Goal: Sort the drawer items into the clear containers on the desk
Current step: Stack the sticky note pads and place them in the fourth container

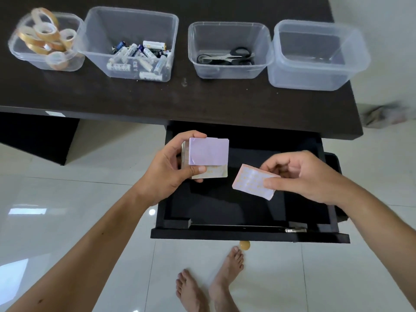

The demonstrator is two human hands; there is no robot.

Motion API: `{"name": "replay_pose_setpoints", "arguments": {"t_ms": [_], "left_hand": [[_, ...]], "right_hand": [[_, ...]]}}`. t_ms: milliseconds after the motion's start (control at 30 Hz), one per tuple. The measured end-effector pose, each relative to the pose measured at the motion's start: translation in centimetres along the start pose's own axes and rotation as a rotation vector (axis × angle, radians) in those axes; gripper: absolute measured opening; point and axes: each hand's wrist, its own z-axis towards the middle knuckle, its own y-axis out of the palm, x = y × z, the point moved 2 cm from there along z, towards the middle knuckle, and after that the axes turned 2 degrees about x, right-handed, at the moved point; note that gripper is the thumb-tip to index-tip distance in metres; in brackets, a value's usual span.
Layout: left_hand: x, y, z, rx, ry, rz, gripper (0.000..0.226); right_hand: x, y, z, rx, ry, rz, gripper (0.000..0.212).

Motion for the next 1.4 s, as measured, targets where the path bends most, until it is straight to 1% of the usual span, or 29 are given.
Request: {"name": "replay_pose_setpoints", "arguments": {"t_ms": [100,200,333,500,667,733,833,933,967,1067,1167,1233,1333,1400], "left_hand": [[-0.4,0.9,0.4,-0.028,0.001,-0.009,0.063],[-0.9,2.0,0.4,-0.079,-0.007,-0.016,0.063],[-1.5,3.4,0.5,-0.111,-0.036,-0.032,0.062],[-1.6,3.9,0.7,-0.114,-0.043,-0.047,0.064],[-1.3,4.4,0.2,-0.113,-0.044,-0.095,0.071],[-1.3,4.5,0.1,-0.101,-0.036,-0.100,0.066],[-0.8,4.5,-0.2,-0.084,-0.033,-0.113,0.061],[0.8,4.6,-0.6,-0.072,-0.023,-0.115,0.060],[1.5,4.7,-0.7,-0.074,-0.022,-0.112,0.060],[4.3,5.3,-1.0,-0.101,-0.017,-0.105,0.059],[7.5,6.5,-1.6,-0.117,-0.013,-0.103,0.057],[9.8,7.7,-1.9,-0.089,-0.024,-0.114,0.051],[13.4,9.6,-2.1,-0.010,-0.054,-0.110,0.037],[15.3,10.8,-2.1,0.066,-0.066,-0.042,0.038]], "right_hand": [[-1.1,-1.1,-0.2,0.074,-0.092,0.101,0.019],[-1.9,-0.7,0.8,0.136,-0.163,0.123,0.023],[-2.0,0.5,2.8,0.175,-0.181,0.039,0.018],[-1.6,1.6,4.0,0.237,-0.182,-0.030,0.020],[-1.7,2.1,3.9,0.268,-0.173,-0.066,0.020],[-1.8,2.3,3.7,0.292,-0.180,-0.072,0.023],[-1.7,2.7,3.0,0.344,-0.176,-0.072,0.036],[-2.3,3.2,1.7,0.314,-0.097,0.018,0.053],[-2.8,3.3,1.3,0.292,-0.070,0.053,0.055],[-4.7,3.0,0.2,0.262,-0.051,0.161,0.049],[-6.8,1.8,-1.2,0.314,-0.051,0.228,0.051],[-8.4,0.8,-2.4,0.347,-0.036,0.253,0.049],[-10.8,-1.0,-4.3,0.376,-0.022,0.227,0.055],[-12.0,-2.2,-5.5,0.409,-0.015,0.196,0.054]]}}
